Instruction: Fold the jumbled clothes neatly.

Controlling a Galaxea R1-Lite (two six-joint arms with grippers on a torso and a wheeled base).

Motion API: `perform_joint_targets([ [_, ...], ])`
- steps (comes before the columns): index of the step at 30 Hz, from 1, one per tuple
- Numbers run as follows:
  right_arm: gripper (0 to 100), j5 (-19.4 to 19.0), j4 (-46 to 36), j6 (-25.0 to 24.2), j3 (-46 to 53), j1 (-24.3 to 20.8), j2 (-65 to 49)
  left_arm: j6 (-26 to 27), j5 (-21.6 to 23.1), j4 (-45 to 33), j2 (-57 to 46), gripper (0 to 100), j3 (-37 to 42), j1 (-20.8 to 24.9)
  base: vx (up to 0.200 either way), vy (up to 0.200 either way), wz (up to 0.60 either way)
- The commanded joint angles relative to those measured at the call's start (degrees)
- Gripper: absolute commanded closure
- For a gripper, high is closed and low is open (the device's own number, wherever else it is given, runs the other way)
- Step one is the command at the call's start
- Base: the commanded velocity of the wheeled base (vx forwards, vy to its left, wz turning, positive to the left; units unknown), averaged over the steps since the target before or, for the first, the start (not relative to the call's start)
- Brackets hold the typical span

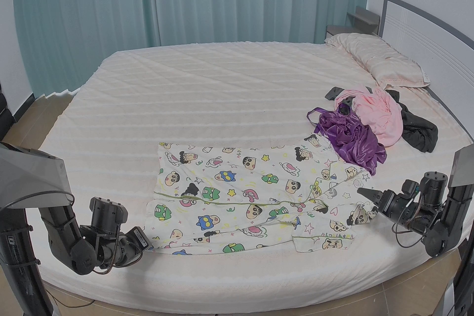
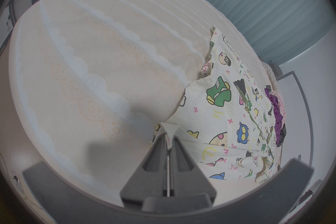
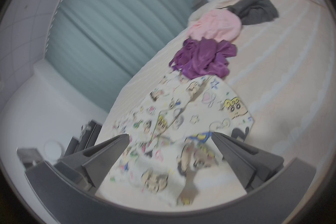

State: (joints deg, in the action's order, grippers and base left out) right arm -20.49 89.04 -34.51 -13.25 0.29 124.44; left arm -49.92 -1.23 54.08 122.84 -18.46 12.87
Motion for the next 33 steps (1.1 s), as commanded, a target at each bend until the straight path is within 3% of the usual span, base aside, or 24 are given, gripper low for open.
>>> perform_joint_targets([
  [1, 0, -8.42, 0.26, 7.62, 8.68, 1.2, -7.37, 0.0, 0.0, -0.02, 0.11, 100, 0.0, 0.05, 0.0, 0.0, 0.0],
  [4, 0, -12.12, 0.26, 11.22, 10.88, 0.41, -5.44, 0.0, 0.0, -0.02, 0.11, 100, 0.0, 0.13, 0.0, 0.0, 0.0],
  [14, 0, -12.55, 0.26, 21.86, 11.23, -0.29, 6.52, 0.0, -0.09, -0.02, 0.11, 100, 0.0, 0.31, 0.0, 0.0, 0.0],
  [23, 0, -12.55, 0.43, 25.72, 12.37, -2.67, 9.15, 0.09, -0.09, -0.02, 0.11, 100, -0.09, 0.4, 0.0, 0.0, 0.0],
  [33, 0, -12.03, 0.52, 25.9, 9.65, -5.13, 9.5, 0.17, -0.18, 0.06, -0.15, 100, -0.09, 0.4, 0.0, 0.0, 0.0],
])
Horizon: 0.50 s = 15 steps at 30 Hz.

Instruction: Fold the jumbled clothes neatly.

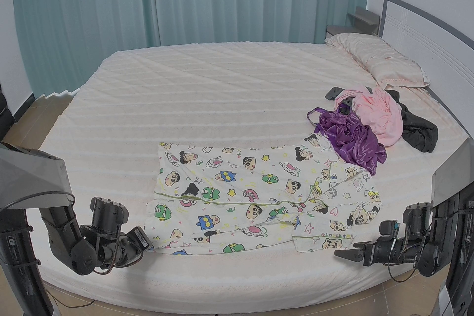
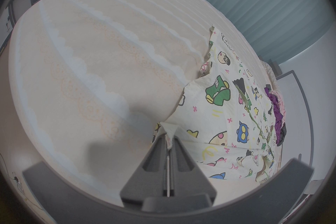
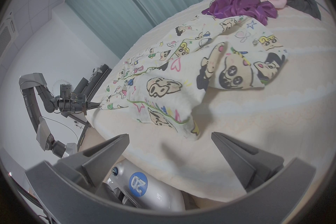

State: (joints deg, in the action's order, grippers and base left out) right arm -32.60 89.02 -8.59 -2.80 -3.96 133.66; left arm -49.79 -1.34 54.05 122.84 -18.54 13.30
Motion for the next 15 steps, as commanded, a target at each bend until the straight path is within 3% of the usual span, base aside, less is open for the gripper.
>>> perform_joint_targets([
  [1, 0, 0.08, 0.54, -0.02, -0.8, -0.87, 0.29, 0.04, -0.07, 0.09, -0.15, 100, 0.0, -0.03, 0.0, 0.0, 0.0],
  [15, 0, 0.96, 0.46, -0.11, -3.7, -2.45, 0.38, -0.05, -0.42, 0.53, -0.24, 100, 0.08, 0.06, 0.0, 0.0, 0.0],
])
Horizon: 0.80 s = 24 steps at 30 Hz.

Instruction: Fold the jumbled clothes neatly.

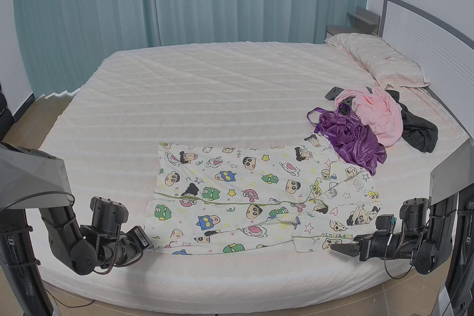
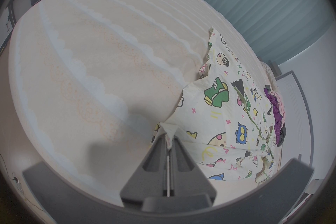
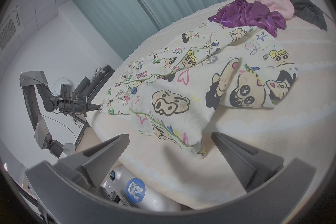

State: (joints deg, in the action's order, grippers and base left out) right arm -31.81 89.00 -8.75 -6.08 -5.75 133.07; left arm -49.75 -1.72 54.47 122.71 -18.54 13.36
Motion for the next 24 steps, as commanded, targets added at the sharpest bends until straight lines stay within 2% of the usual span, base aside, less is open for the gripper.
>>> perform_joint_targets([
  [1, 0, 1.04, 0.56, -0.04, -1.04, -0.66, 1.84, 0.0, -0.04, 0.02, -0.1, 100, 0.08, 0.0, 0.0, 0.0, 0.0],
  [3, 0, 1.48, 0.47, -0.12, -2.0, -0.57, 2.72, 0.0, -0.04, 0.02, -0.1, 100, 0.08, 0.0, 0.0, 0.0, 0.0],
  [4, 100, 1.48, 0.56, -0.12, -2.0, -0.57, 3.07, 0.0, -0.04, 0.02, -0.19, 100, 0.08, 0.0, 0.0, 0.0, 0.0],
  [14, 100, 1.66, 0.56, -0.56, 0.28, 0.04, 0.78, -0.08, -0.04, 0.02, -0.28, 100, 0.26, 0.0, 0.0, 0.0, 0.0],
  [20, 100, 1.04, 0.47, -0.65, 5.03, -0.13, -4.05, 0.09, -0.13, 0.11, -1.86, 100, 1.05, 0.17, 0.0, 0.0, 0.0],
  [24, 100, 1.83, -1.64, -0.92, 6.08, 1.27, -8.36, 0.44, -1.62, 0.29, -5.46, 100, 4.13, 2.28, 0.0, 0.0, 0.0],
])
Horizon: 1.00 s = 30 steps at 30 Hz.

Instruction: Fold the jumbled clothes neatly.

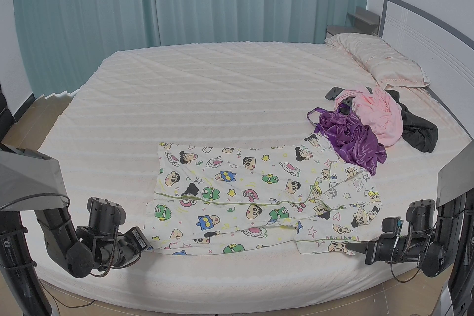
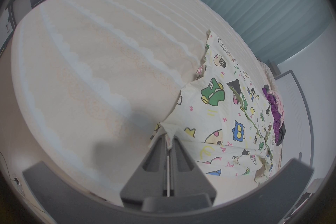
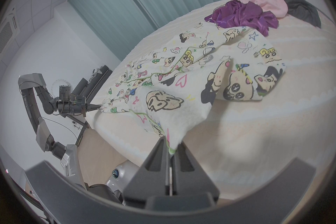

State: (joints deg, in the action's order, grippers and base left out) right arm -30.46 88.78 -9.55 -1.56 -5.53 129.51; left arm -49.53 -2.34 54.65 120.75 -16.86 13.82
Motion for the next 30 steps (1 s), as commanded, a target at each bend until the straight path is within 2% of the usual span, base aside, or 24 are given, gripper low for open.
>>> perform_joint_targets([
  [1, 100, 0.67, -3.18, -0.12, 1.56, 1.23, -5.76, 0.22, -1.79, 0.11, -3.85, 100, 2.97, 2.61, 0.0, 0.0, 0.0],
  [7, 100, 1.11, -18.56, 0.4, 1.56, 0.88, -15.08, 0.4, -9.35, 0.63, -3.85, 100, 4.03, 7.01, 0.0, 0.0, 0.0],
  [11, 100, 1.55, -21.64, 0.76, 1.56, 0.96, -15.61, 1.72, -9.61, 0.63, -4.2, 100, 5.35, 9.29, 0.0, 0.0, 0.0],
  [14, 100, 5.24, -25.41, 1.55, 1.56, 0.79, -15.78, 3.83, -10.32, 0.63, -4.82, 100, 8.69, 10.87, 0.0, 0.0, 0.0],
  [22, 100, 10.78, -30.95, 4.27, 1.56, -0.35, -16.13, 3.83, -12.07, 2.57, -4.29, 100, 14.05, 12.19, 0.0, 0.0, 0.0],
  [24, 100, 10.95, -31.39, 4.18, 1.56, -0.35, -16.57, 3.92, -12.07, 3.09, -4.12, 100, 14.49, 12.19, 0.0, 0.0, 0.0],
  [27, 100, 10.95, -37.98, 4.36, 1.56, -0.53, -20.26, 5.06, -11.99, 4.94, -3.94, 100, 15.89, 12.19, 0.0, 0.0, 0.0],
  [30, 100, 10.95, -41.06, 4.36, 1.56, -1.32, -21.85, 5.15, -11.9, 5.12, -2.8, 100, 16.16, 12.37, 0.0, 0.0, 0.0],
])
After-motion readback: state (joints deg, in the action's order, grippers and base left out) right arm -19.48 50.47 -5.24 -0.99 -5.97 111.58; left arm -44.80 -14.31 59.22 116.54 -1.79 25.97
